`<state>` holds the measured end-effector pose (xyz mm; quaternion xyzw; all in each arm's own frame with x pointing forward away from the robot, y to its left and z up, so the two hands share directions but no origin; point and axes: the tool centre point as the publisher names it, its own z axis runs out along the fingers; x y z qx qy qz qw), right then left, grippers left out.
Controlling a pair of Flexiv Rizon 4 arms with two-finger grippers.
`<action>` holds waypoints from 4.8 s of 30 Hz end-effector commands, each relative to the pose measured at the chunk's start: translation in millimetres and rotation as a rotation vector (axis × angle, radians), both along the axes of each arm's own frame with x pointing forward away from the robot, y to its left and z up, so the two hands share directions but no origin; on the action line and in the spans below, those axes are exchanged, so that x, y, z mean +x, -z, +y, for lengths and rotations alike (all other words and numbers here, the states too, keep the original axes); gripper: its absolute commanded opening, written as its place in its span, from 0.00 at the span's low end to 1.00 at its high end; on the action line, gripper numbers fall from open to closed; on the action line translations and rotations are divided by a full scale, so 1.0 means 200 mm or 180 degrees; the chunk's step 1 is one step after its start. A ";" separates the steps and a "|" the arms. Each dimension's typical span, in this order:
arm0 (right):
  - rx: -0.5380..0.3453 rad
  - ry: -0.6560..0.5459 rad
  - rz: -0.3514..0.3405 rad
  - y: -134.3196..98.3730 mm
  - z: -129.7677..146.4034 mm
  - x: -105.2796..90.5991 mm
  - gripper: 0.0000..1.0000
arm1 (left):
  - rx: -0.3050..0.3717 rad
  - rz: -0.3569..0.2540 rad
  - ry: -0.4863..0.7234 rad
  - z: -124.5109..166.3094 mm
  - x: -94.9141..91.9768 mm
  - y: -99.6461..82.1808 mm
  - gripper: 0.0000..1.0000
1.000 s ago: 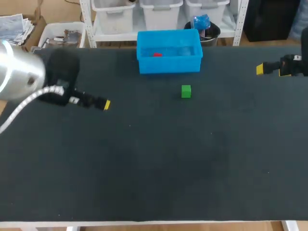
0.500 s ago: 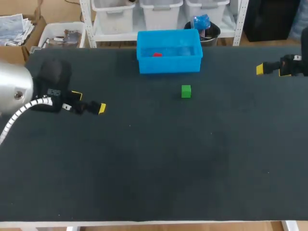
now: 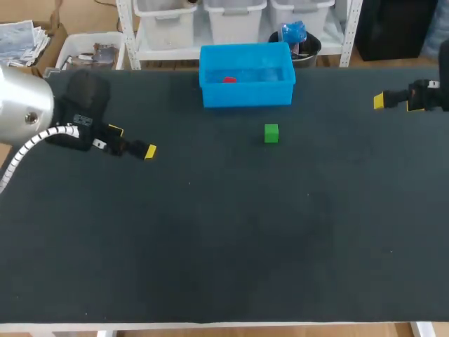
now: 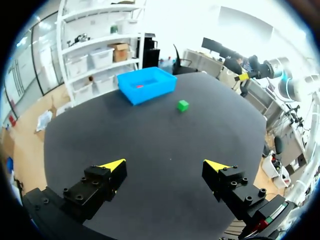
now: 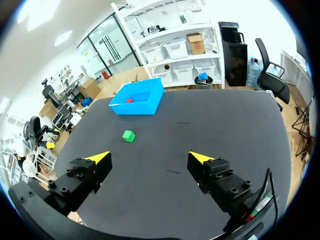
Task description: Use the left arm to pick the red cube and place it into the blue plastic box first, then use the right arm to grasp the green cube and put it into the same blue plastic box after the first action is fully finished.
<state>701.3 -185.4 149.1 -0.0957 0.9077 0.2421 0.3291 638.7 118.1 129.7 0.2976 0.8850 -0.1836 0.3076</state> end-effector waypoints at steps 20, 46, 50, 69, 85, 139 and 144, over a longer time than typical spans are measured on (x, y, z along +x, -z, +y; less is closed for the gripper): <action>-0.1063 0.0390 0.0704 0.00 0.49 0.14 1.00 | 0.0003 0.0003 0.0001 0.00 0.00 0.00 1.00; -0.1104 0.0488 0.0756 0.01 0.58 0.14 1.00 | 0.0003 0.0003 0.0001 0.00 0.00 0.00 1.00; -0.1215 0.0639 0.0844 0.00 0.66 0.17 1.00 | 0.0003 0.0003 0.0001 0.00 0.00 0.00 1.00; -0.1296 0.0733 0.1129 0.21 0.92 0.28 1.00 | 0.0003 0.0003 0.0001 0.00 0.00 0.00 1.00; -0.1198 0.0685 0.1182 0.38 0.97 0.36 1.00 | 0.0003 0.0003 0.0001 0.00 0.00 0.00 1.00; -0.1575 0.0633 0.1449 0.80 0.97 0.52 1.00 | 0.0003 0.0003 0.0001 0.00 0.00 0.00 1.00; -0.1576 0.0647 0.1449 0.81 0.97 0.52 1.00 | 0.0003 0.0003 0.0001 0.00 0.00 0.00 1.00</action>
